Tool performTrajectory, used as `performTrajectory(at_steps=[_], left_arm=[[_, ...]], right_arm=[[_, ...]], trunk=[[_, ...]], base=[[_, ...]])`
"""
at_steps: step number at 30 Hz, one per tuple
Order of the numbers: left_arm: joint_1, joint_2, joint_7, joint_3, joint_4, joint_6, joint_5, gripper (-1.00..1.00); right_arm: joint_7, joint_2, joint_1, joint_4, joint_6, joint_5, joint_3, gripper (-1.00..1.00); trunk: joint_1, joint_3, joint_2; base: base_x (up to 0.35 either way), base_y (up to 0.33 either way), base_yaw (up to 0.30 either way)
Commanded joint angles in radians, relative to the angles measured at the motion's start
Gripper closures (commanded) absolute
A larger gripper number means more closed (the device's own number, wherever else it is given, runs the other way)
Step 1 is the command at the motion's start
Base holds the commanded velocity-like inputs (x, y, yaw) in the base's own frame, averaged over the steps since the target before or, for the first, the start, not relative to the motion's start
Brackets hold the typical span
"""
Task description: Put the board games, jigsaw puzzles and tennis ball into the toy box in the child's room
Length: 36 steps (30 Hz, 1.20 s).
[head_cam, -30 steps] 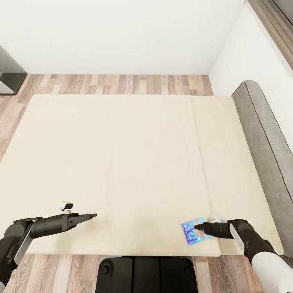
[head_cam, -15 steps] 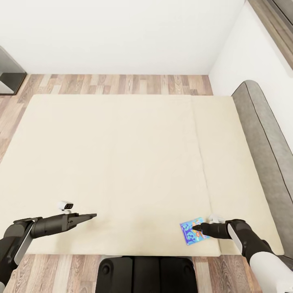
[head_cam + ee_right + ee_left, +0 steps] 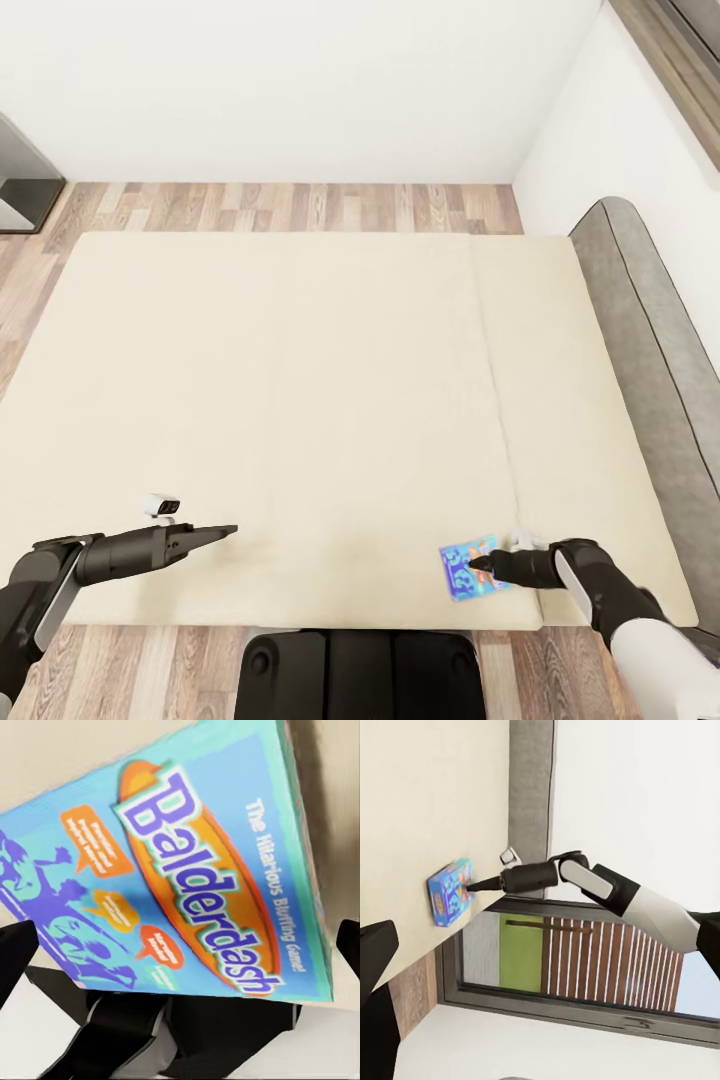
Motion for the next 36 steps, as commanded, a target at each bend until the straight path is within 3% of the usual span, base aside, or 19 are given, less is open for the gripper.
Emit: performTrajectory(at_steps=[1, 3, 8, 36], left_arm=[[0.000, 0.000, -0.004, 0.000, 0.000, 0.011, 0.000, -1.00], [0.000, 0.000, -0.004, 0.000, 0.000, 0.011, 0.000, -1.00], [0.000, 0.001, -0.004, 0.000, 0.000, 0.011, 0.000, -1.00], [0.000, 0.001, -0.004, 0.001, 0.000, 0.011, 0.000, -1.00]], right_arm=[[0.002, 0.000, 0.000, -0.001, 0.017, -0.004, 0.018, -1.00], [0.004, 0.000, 0.000, -0.001, 0.036, -0.006, 0.058, -1.00], [0.006, 0.000, 0.000, -0.001, 0.055, -0.008, 0.087, -1.00], [0.009, -0.013, -0.001, -0.011, 0.057, -0.021, 0.078, -1.00]], trunk=[[0.001, -0.001, -0.002], [0.001, -0.001, -0.002], [0.001, -0.001, -0.002], [0.001, -0.001, -0.002]], base=[[0.000, 0.000, 0.000], [0.000, 0.000, 0.000], [0.000, 0.000, 0.000], [0.000, 0.000, 0.000]])
